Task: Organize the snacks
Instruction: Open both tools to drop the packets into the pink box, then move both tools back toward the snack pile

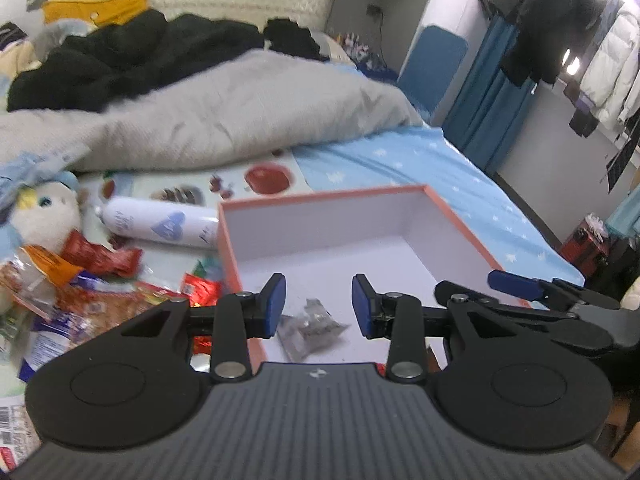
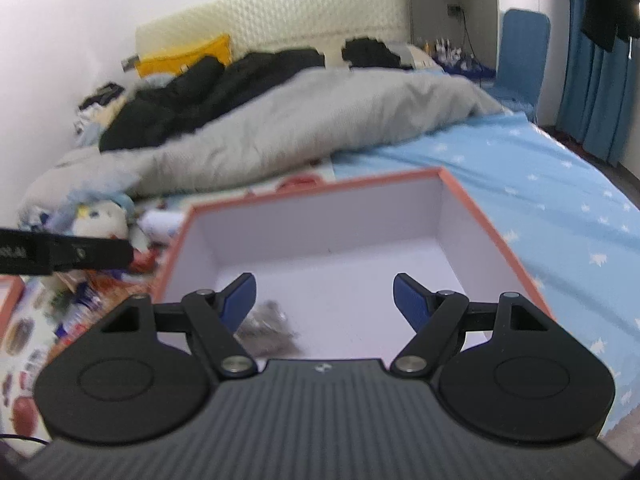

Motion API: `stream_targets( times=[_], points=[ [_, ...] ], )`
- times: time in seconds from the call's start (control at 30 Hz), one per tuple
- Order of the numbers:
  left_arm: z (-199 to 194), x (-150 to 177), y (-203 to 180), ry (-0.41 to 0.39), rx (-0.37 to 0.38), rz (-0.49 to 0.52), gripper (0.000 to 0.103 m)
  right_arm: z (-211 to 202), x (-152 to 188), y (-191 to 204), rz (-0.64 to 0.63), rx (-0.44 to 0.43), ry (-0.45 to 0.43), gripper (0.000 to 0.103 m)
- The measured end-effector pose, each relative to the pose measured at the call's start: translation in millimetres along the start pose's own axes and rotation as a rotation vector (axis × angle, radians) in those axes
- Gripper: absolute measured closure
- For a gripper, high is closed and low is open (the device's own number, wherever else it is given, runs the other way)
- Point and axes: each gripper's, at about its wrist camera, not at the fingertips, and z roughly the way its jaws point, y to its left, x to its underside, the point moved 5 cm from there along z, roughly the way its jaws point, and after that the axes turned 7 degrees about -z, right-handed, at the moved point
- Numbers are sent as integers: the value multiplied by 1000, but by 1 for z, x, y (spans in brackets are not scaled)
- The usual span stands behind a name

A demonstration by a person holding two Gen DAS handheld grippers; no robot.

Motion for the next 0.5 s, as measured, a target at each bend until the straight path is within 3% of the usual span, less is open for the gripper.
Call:
stream_targets(
  times=[0.5],
  points=[
    [-72, 0, 41, -119, -53, -22, 60, -41, -39, 59, -51, -97, -139, 26]
  ],
)
